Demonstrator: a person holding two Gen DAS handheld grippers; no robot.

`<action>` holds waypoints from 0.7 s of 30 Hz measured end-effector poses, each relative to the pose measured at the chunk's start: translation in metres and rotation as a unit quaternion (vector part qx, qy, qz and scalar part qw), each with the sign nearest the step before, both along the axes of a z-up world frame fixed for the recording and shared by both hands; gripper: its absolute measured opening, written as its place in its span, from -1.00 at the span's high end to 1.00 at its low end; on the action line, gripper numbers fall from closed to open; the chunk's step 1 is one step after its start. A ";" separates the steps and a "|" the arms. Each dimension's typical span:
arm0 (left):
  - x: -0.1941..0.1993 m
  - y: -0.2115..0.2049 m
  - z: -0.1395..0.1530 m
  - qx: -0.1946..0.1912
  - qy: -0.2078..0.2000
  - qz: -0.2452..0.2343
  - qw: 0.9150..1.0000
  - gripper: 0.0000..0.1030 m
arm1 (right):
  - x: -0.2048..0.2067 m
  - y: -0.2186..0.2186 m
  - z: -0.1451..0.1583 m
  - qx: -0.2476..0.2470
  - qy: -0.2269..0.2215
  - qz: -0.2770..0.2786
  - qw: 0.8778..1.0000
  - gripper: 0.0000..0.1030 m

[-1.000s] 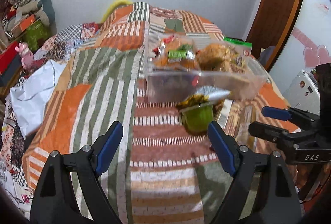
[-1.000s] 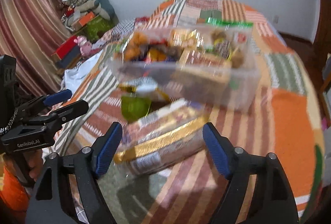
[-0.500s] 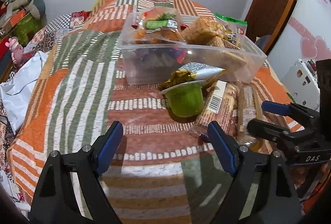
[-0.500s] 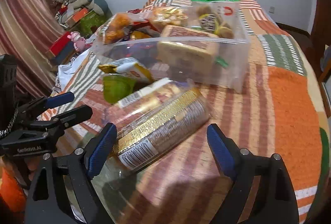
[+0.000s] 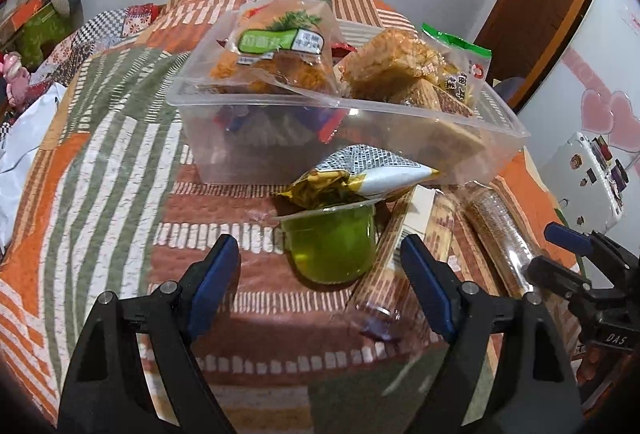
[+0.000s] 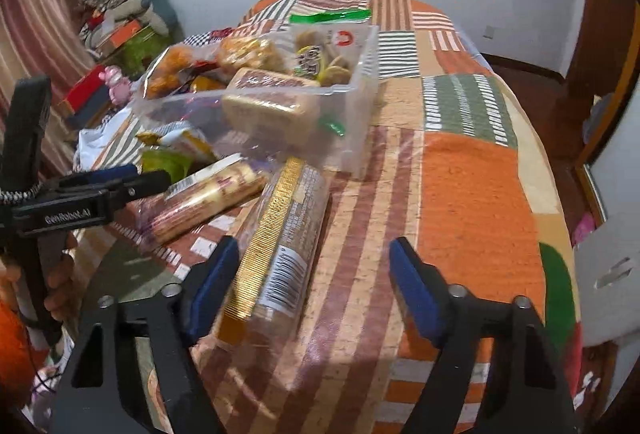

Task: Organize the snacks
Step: 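Grasp the green jelly cup with the left tool while the right tool grasps a long biscuit roll, then carry the jelly cup and biscuit roll over the box and release both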

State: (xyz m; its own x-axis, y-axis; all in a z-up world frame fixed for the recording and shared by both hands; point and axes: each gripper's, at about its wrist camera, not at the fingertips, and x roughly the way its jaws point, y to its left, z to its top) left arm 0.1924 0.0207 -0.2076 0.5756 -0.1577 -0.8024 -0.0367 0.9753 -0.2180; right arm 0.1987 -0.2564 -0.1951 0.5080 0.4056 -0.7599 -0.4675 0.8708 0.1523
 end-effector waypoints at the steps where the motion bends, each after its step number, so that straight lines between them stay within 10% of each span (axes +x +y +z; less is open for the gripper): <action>1: 0.002 0.000 -0.002 -0.002 0.003 0.000 1.000 -0.50 | 0.002 -0.001 -0.001 0.004 0.002 -0.002 1.000 -0.30; 21: 0.001 0.005 -0.009 -0.017 0.002 0.006 1.000 0.07 | 0.005 0.011 -0.009 0.036 0.020 0.002 0.999 0.34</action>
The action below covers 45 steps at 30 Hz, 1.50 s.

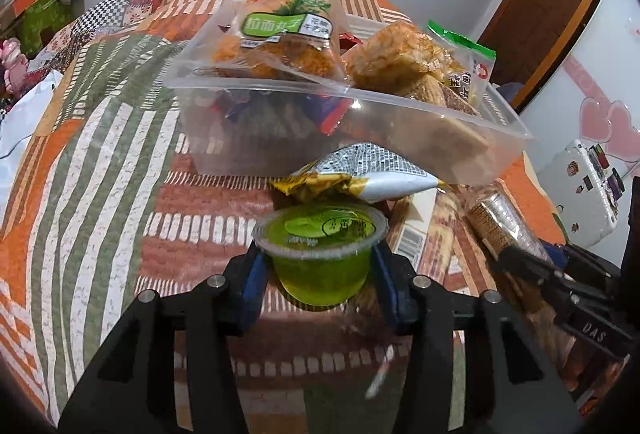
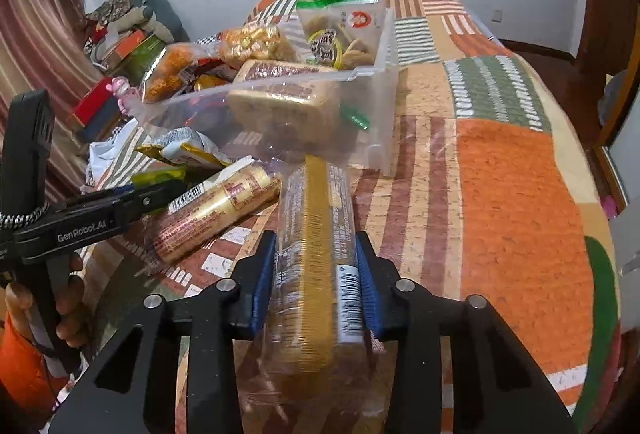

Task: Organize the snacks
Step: 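Carry the jelly cup and biscuit roll over the box and release both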

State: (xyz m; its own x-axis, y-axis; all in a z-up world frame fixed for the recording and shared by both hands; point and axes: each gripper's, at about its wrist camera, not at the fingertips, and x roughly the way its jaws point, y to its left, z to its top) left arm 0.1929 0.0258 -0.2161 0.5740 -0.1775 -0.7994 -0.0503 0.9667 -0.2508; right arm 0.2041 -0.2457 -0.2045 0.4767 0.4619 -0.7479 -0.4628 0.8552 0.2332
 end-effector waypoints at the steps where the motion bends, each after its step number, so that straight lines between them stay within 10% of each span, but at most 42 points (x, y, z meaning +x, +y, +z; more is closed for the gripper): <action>1: -0.003 0.001 0.001 -0.001 0.000 0.000 1.000 0.07 | -0.001 -0.001 0.001 0.002 0.000 0.000 1.000 0.35; 24: -0.038 -0.008 0.071 0.014 -0.086 -0.012 0.996 0.08 | -0.010 -0.011 0.050 0.049 -0.063 -0.007 0.997 0.36; 45: 0.034 -0.030 0.085 0.012 -0.112 -0.034 0.993 0.08 | 0.047 0.006 0.090 0.084 -0.120 -0.007 0.989 0.36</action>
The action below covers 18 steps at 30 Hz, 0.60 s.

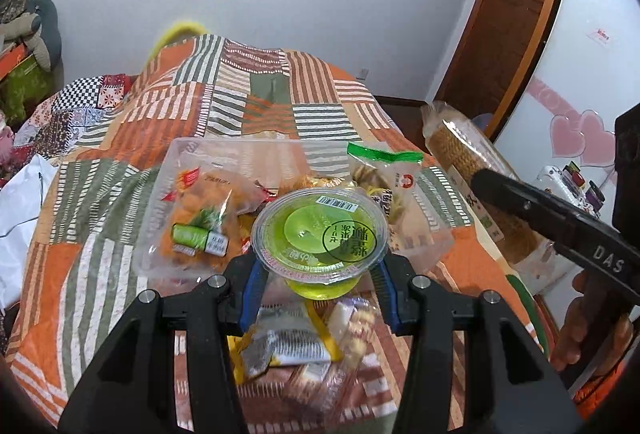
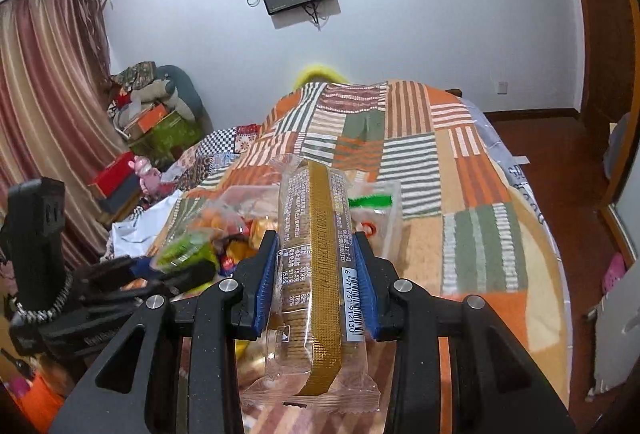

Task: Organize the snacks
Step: 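Carry the jelly cup and biscuit roll over the box and release both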

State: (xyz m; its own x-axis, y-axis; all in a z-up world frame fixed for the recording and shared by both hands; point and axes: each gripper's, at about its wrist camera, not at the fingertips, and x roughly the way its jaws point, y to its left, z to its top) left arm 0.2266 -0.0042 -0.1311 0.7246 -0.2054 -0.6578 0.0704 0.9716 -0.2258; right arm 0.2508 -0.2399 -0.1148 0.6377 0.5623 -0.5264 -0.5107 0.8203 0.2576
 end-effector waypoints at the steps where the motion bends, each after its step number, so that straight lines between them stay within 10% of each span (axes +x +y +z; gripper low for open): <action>1: 0.005 0.000 -0.003 0.000 0.003 0.001 1.000 0.08 | 0.002 0.003 0.000 0.000 0.000 0.001 1.000 0.36; 18: 0.042 -0.003 -0.027 0.020 0.021 0.009 1.000 0.08 | 0.049 0.046 -0.017 -0.032 0.033 0.045 0.998 0.36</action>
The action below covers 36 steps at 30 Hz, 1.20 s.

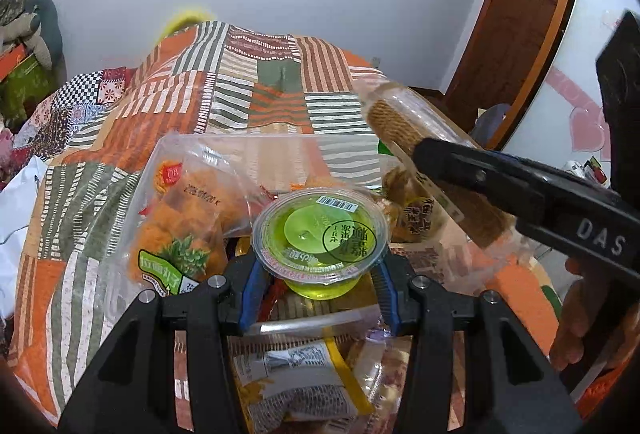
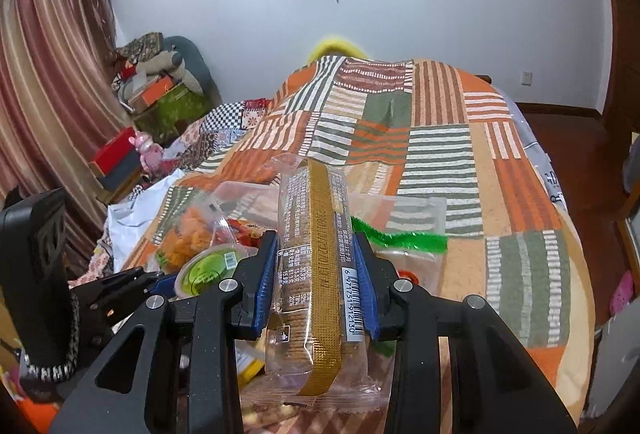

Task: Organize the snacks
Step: 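Carry the jelly cup and biscuit roll over the box and release both, then grasp the yellow chip bag with the left tool while the right tool grasps another biscuit roll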

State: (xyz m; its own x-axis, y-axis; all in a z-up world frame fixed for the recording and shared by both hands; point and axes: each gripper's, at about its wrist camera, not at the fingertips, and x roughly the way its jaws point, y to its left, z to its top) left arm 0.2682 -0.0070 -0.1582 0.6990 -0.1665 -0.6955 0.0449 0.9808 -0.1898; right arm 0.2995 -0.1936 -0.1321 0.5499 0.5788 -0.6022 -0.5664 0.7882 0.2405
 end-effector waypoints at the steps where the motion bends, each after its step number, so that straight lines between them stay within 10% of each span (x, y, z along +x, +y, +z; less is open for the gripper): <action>1: 0.001 0.001 -0.001 0.000 0.001 0.000 1.000 0.08 | 0.002 0.003 -0.001 -0.002 0.002 0.001 1.000 0.36; 36: -0.070 0.013 0.047 0.010 -0.036 -0.005 0.999 -0.36 | -0.055 -0.018 0.008 -0.020 -0.010 0.007 1.000 0.22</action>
